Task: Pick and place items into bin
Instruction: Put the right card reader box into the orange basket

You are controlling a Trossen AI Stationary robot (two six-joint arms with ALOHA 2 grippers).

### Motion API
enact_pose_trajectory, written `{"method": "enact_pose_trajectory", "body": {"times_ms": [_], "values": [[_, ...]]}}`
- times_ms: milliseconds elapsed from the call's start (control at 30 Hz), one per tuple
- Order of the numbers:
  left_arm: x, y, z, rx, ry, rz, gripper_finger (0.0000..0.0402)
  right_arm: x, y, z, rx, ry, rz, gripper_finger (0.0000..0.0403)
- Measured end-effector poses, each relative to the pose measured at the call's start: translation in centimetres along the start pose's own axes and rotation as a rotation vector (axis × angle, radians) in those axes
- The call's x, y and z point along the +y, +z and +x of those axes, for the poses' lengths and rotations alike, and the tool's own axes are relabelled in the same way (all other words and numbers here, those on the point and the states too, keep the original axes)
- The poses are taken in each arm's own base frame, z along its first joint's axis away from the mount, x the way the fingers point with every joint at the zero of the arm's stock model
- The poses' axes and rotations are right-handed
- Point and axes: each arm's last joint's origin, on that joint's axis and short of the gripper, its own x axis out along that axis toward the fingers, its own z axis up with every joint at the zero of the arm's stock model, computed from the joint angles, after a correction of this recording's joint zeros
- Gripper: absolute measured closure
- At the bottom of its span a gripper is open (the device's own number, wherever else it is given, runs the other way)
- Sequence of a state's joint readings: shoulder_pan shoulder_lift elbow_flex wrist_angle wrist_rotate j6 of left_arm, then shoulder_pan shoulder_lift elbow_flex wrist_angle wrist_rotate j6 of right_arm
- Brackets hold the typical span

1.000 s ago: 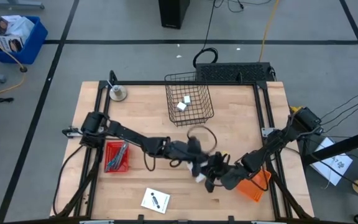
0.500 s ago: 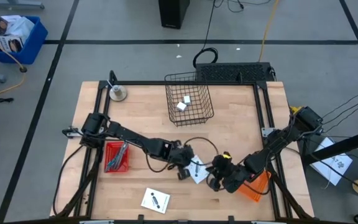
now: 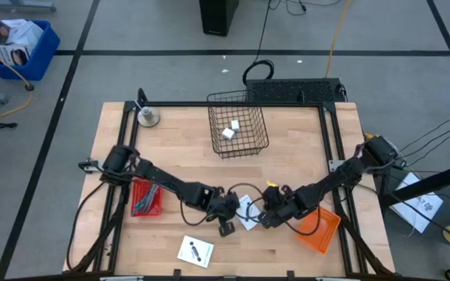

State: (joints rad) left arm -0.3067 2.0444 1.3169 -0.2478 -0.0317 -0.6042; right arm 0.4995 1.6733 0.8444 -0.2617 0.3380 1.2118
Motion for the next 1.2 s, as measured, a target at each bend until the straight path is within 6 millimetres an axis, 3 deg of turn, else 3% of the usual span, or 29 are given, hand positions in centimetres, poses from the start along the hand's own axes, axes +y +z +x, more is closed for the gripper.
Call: {"method": "enact_pose_trajectory", "body": {"times_ms": [267,400,733,1200], "values": [[1.5,-0.8,4.0,0.056,-0.035,-0.043,0.0371,0.7,1.2,1.6,-0.057,0.089,-0.035,0.0403],[1.6,-0.7,3.9,0.042,-0.015,-0.052,0.0371,0.9,1.4,1.3,-0.105,0.107,-0.068,0.0403],[1.4,-0.5,3.4,0.003,0.014,-0.027,0.0371,2.2,1.7,-1.8,-0.236,0.196,-0.061,0.0403],[2.3,0.9,3.3,-0.109,0.065,-0.022,0.0371,3.4,2.2,-2.3,-0.263,0.311,-0.065,0.0403]]}}
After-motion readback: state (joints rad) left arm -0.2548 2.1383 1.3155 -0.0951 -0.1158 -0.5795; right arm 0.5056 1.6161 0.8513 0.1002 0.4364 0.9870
